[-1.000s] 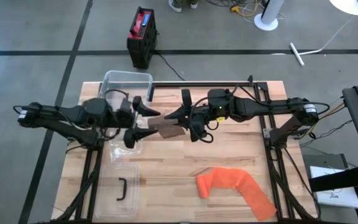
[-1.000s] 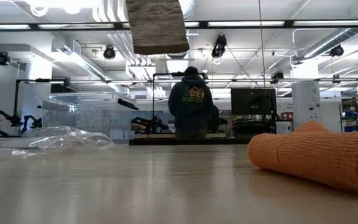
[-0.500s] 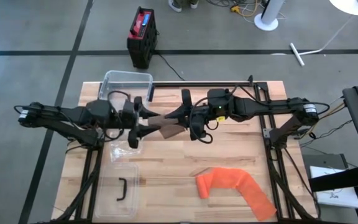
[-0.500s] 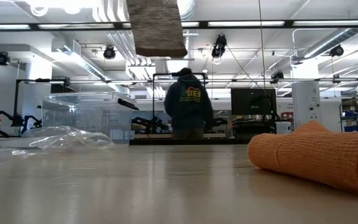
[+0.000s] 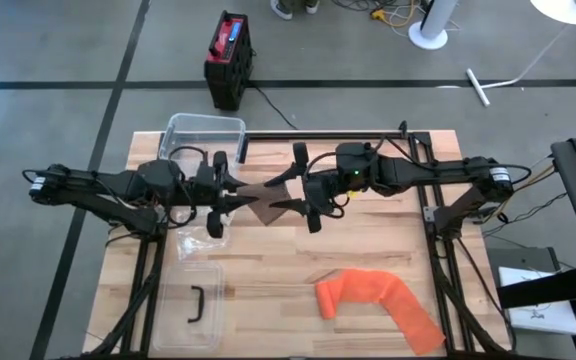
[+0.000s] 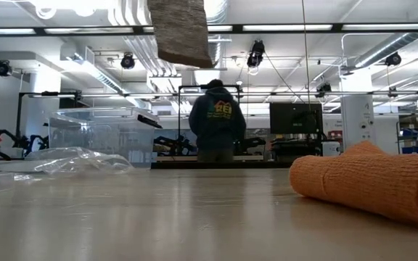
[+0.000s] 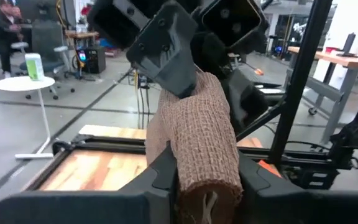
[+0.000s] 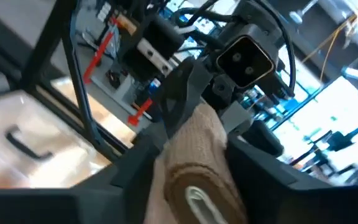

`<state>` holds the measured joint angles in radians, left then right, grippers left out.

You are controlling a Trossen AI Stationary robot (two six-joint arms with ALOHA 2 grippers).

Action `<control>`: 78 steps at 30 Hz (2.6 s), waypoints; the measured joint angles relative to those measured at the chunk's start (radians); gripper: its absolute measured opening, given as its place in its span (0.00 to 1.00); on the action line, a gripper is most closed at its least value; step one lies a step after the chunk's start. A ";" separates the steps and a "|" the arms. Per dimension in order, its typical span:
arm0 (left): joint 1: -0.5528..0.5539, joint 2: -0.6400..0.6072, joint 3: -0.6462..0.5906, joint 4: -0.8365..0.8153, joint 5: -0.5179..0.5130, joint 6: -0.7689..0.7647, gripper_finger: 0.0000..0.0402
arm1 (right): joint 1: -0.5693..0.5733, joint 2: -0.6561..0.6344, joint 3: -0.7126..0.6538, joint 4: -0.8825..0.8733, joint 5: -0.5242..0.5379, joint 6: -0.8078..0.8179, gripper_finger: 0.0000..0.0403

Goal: Roll bandage
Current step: Roll the brown bandage

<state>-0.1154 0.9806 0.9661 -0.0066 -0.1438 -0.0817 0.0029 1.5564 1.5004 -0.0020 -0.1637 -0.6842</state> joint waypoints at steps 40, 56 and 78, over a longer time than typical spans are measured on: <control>-0.002 0.013 0.000 -0.006 -0.144 0.336 0.20 | -0.069 0.018 0.018 -0.052 0.007 0.609 0.70; -0.019 -0.011 0.000 -0.010 -0.142 0.322 0.27 | -0.070 0.017 0.018 -0.037 0.008 0.554 0.23; -0.031 -0.092 0.002 0.017 -0.329 0.280 0.35 | -0.068 0.014 0.019 -0.023 0.022 0.479 0.20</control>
<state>-0.1463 0.8886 0.9676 0.0104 -0.4732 0.1986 -0.0652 1.5703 1.5192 -0.0251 -0.1416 -0.2054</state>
